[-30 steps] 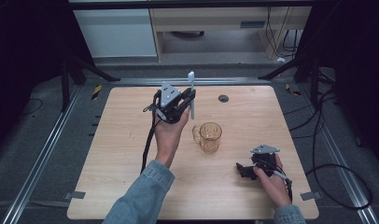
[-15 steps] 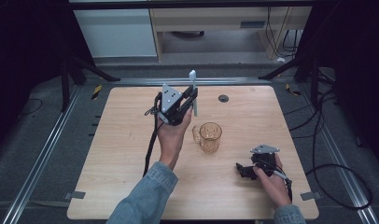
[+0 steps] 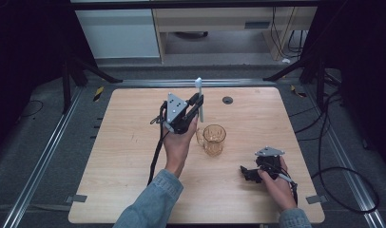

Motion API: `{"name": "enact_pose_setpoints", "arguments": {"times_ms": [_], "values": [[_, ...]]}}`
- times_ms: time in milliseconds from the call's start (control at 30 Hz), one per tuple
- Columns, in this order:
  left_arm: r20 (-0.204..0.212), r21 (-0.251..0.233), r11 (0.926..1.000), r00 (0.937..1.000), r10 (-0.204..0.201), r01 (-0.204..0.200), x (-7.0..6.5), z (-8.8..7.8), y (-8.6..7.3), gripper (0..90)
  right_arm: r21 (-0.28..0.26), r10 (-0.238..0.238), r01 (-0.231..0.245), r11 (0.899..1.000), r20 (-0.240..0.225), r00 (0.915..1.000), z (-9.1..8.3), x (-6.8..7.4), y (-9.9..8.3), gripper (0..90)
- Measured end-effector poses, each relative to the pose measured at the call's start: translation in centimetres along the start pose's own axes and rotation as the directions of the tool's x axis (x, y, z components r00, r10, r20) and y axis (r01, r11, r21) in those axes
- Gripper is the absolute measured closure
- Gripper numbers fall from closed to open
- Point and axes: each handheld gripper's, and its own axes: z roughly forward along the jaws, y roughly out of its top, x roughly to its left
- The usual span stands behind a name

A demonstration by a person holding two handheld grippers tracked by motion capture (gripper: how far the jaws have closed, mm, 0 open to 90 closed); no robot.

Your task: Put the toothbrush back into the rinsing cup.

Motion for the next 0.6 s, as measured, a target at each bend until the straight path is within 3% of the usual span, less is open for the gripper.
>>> {"name": "enact_pose_setpoints", "arguments": {"times_ms": [300,600], "values": [[-0.003,-0.037,0.9992,0.9998,0.018,-0.018,-0.1,-0.6,-0.8,79.2,0.001,0.004,-0.004,1.0,-0.004,1.0,0.0,0.1,0.0,0.7],[0.0,-0.054,0.9986,1.0,-0.005,0.005,0.5,-1.2,-2.6,79.3,0.0,0.0,0.0,1.0,-0.006,1.0,0.0,0.1,0.0,0.7]]}}
